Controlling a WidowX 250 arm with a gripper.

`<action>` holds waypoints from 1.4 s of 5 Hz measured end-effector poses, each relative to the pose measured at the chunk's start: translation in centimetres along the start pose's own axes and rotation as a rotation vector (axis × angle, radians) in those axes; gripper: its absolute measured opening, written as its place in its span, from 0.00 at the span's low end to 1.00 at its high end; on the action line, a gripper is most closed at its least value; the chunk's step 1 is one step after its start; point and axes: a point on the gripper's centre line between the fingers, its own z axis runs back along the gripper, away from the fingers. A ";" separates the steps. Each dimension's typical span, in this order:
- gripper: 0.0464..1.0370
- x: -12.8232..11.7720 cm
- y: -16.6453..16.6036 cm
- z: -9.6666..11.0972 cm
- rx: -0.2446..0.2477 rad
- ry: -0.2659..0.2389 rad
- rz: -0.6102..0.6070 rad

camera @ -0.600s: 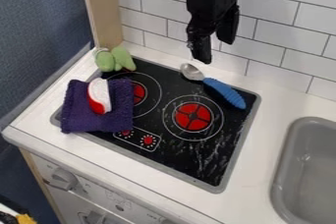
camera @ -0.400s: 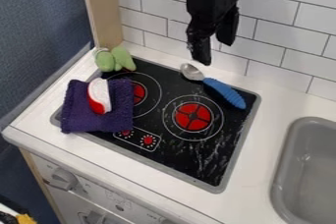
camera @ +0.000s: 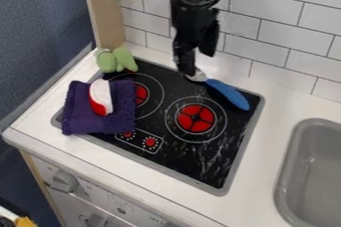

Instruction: Put the green cloth below the right burner

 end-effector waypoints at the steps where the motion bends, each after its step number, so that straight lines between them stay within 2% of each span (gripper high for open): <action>1: 0.96 1.8 0.2 0.0 -0.008 -0.016 0.120; 2: 0.96 4.9 -0.7 1.1 -0.048 -0.062 0.289; 3: 0.96 7.2 -1.1 0.4 -0.049 -0.126 0.457; 4: 0.96 9.0 -1.1 0.7 -0.050 -0.210 0.581; 5: 0.96 9.9 -0.3 -0.3 -0.003 -0.286 0.647; 6: 0.96 10.3 0.4 -0.4 0.022 -0.309 0.712; 7: 0.96 11.0 1.5 -2.0 0.093 -0.301 0.782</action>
